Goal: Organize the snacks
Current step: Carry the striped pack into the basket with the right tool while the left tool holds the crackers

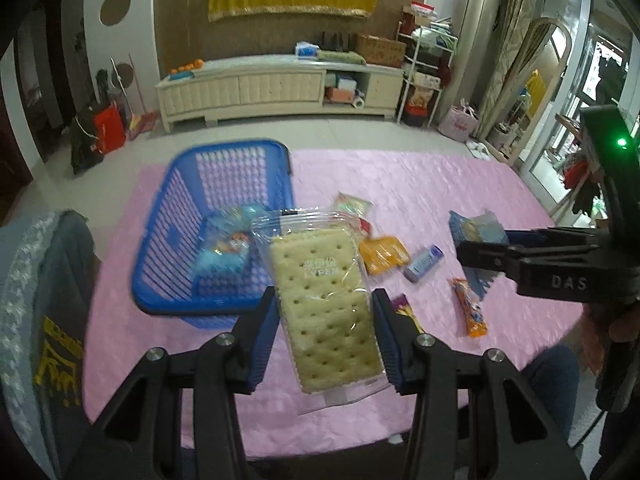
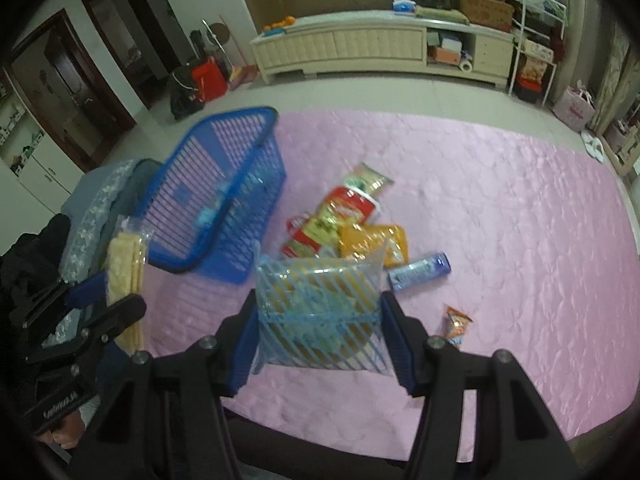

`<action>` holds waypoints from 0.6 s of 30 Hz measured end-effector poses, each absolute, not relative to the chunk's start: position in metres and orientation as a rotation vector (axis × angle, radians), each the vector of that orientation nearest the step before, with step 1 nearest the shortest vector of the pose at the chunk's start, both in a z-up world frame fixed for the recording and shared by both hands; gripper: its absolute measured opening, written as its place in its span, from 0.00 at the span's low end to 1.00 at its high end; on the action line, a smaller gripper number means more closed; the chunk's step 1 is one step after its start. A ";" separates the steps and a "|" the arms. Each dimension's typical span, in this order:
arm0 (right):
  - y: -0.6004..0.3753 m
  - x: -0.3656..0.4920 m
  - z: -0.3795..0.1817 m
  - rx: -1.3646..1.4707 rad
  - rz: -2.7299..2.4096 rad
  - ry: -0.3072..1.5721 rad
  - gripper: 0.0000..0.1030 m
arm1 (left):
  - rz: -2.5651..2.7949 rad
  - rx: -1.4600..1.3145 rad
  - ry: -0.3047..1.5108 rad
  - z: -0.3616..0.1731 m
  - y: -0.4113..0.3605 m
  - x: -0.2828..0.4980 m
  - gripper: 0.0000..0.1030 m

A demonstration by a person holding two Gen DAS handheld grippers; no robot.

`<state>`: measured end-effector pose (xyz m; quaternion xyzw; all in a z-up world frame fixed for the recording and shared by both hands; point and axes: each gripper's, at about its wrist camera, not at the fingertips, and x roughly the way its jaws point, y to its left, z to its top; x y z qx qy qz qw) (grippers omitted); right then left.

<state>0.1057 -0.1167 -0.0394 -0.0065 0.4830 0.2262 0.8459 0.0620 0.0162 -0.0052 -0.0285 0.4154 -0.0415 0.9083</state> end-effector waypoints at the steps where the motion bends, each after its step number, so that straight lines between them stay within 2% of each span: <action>1: -0.113 0.106 -0.036 -0.016 0.483 1.010 0.60 | -0.077 -0.050 0.849 -0.001 0.020 0.063 0.42; 9: -0.065 0.110 0.001 -0.074 0.571 0.917 0.60 | -0.028 -0.003 0.782 0.030 0.058 0.074 0.42; 18: -0.001 0.143 0.003 -0.161 0.621 0.941 0.60 | 0.018 0.007 0.780 0.033 0.099 0.104 0.42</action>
